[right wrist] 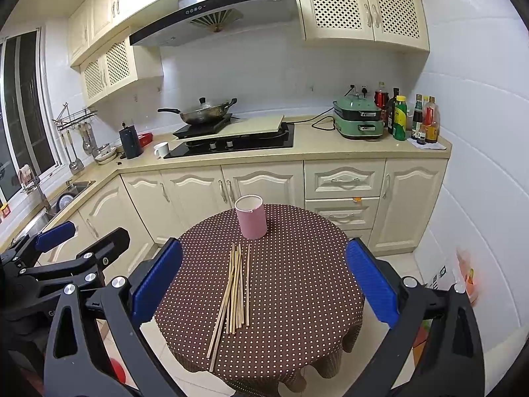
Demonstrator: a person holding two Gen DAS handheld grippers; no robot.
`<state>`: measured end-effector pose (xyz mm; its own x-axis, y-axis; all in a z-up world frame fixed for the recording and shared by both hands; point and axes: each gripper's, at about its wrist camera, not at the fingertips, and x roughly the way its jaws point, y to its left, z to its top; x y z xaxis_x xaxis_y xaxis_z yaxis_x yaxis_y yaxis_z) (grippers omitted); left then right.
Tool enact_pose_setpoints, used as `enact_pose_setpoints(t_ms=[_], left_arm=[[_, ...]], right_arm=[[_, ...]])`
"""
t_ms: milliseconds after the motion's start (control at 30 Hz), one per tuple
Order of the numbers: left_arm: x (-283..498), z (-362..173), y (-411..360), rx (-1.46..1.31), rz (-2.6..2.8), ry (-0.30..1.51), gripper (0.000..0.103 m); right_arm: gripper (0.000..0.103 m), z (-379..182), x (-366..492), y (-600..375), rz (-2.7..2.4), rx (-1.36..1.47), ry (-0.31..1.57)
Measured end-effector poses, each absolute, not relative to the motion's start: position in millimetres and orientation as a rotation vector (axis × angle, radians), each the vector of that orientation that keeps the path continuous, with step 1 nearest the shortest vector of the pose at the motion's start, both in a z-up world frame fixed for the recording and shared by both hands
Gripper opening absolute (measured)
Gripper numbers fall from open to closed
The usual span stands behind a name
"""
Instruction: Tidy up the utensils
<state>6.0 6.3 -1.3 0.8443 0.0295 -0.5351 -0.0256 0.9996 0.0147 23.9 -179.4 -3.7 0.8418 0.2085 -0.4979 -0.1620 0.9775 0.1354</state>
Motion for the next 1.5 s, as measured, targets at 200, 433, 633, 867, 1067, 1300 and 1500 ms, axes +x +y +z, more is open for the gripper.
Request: enact_pose_setpoints(t_ms=[200,433,633,867,1067,1300,1500], left_arm=[[5.9,-1.4,4.4,0.008,0.028,0.568,0.097],[6.9,-2.7,3.1,0.006,0.033,0.573,0.097],[8.7,-5.6,3.7,0.004,0.038,0.584,0.097],[13.9,-14.5,7.1,-0.004,0.041,0.613,0.097],[22.7,-23.0,9.7,-0.01,0.047,0.652,0.097],[38.5,-36.4,15.1,-0.016,0.066,0.722,0.097],[54.2,-50.7,19.7,-0.03,0.076,0.791,0.097]], right_arm=[[0.095,-3.1,27.2,-182.8,0.199,0.093,0.543],[0.095,-5.4,28.2,-184.3,0.203,0.098,0.551],[0.095,-8.0,32.3,-184.3,0.209,0.096,0.563],[0.095,-15.8,40.0,-182.9,0.208,0.097,0.592],[0.095,-23.0,49.8,-181.9,0.209,0.098,0.634],[0.095,-39.0,66.7,-178.5,0.216,0.11,0.705],[0.095,-54.4,81.3,-172.8,0.228,0.122,0.768]])
